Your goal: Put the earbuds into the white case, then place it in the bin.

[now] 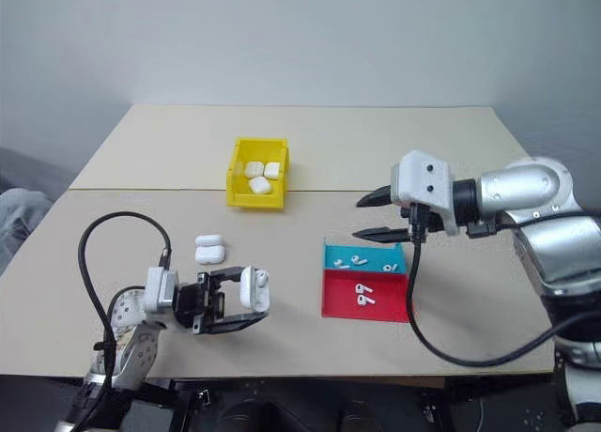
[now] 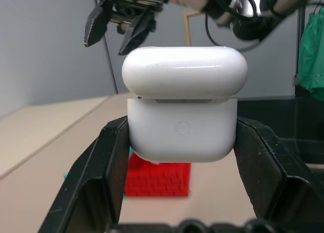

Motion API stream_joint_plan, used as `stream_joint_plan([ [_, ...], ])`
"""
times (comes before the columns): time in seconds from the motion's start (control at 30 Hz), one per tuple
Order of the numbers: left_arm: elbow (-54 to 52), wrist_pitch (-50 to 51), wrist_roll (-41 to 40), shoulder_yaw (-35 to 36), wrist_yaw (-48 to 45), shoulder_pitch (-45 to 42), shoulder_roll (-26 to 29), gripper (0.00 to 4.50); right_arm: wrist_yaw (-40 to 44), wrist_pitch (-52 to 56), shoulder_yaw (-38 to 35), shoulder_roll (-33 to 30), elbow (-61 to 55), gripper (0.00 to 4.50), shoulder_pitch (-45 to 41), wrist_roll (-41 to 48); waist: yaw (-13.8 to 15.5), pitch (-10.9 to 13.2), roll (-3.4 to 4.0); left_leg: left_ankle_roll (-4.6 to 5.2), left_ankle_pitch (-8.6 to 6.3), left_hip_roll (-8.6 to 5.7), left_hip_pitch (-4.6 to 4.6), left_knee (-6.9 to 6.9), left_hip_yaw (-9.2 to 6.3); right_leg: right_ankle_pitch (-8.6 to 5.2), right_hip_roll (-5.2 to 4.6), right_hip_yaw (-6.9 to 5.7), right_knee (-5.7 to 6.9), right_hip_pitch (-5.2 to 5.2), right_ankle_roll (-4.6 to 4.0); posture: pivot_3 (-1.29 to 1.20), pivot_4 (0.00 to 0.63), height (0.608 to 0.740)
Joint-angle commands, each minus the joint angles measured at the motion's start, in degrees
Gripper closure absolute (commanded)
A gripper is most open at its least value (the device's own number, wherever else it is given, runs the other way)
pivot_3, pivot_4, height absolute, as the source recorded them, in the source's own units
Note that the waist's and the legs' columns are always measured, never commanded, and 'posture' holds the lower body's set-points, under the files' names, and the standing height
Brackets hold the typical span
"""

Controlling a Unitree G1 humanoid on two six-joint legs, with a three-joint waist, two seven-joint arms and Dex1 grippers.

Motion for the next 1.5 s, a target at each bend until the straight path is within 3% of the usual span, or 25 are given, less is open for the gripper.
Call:
stream_joint_plan([
  [0.03,-3.1,-2.04,0.3,0.37,1.9,0.91,-0.53,1.68,2.59,-6.04,7.53,2.16,7.06,1.83,-6.14,-10.98,-0.2,0.0,0.0,0.0,0.0,0.0,-0.02,0.0,0.0,0.0,0.0,0.0,0.0,-0.01,0.0,0.0,0.15,0.74],
  [0.17,-3.7,-3.28,1.43,-0.54,3.1,1.99,-1.09,1.68,5.27,-16.1,14.5,6.25,15.16,1.83,-11.28,-19.89,-0.42,0.0,0.0,-0.01,0.01,0.0,-0.02,0.0,0.15,0.0,0.0,-0.01,0.02,-0.02,0.01,0.0,0.15,0.74],
  [0.53,-5.02,-5.46,2.6,-0.79,6.42,5.07,-1.68,1.68,10.82,-33.01,20.69,16.13,35.14,1.83,-19.31,-28.81,-0.52,0.01,0.03,-0.03,0.02,0.03,0.0,0.0,0.37,0.02,-0.01,-0.03,0.07,-0.02,0.02,0.0,0.15,0.74],
  [0.93,-4.98,-7.3,3.67,-0.53,8.34,5.6,-0.41,1.68,9.73,-40.85,22.9,22.82,48.45,1.83,-21.87,-36.55,-0.55,0.02,0.05,-0.06,0.04,0.05,-0.01,-0.01,0.45,0.02,-0.01,-0.03,0.08,-0.04,0.0,0.0,0.15,0.74],
  [1.5,-7.05,-5.77,3.9,-0.91,10.24,5.82,1.21,1.68,10.21,-40.84,21.94,25.17,51.71,1.83,-21.73,-37.92,-0.59,0.02,0.07,-0.09,0.05,0.06,0.0,-0.04,0.48,0.03,-0.01,-0.02,0.09,-0.05,-0.01,0.0,0.15,0.74],
])
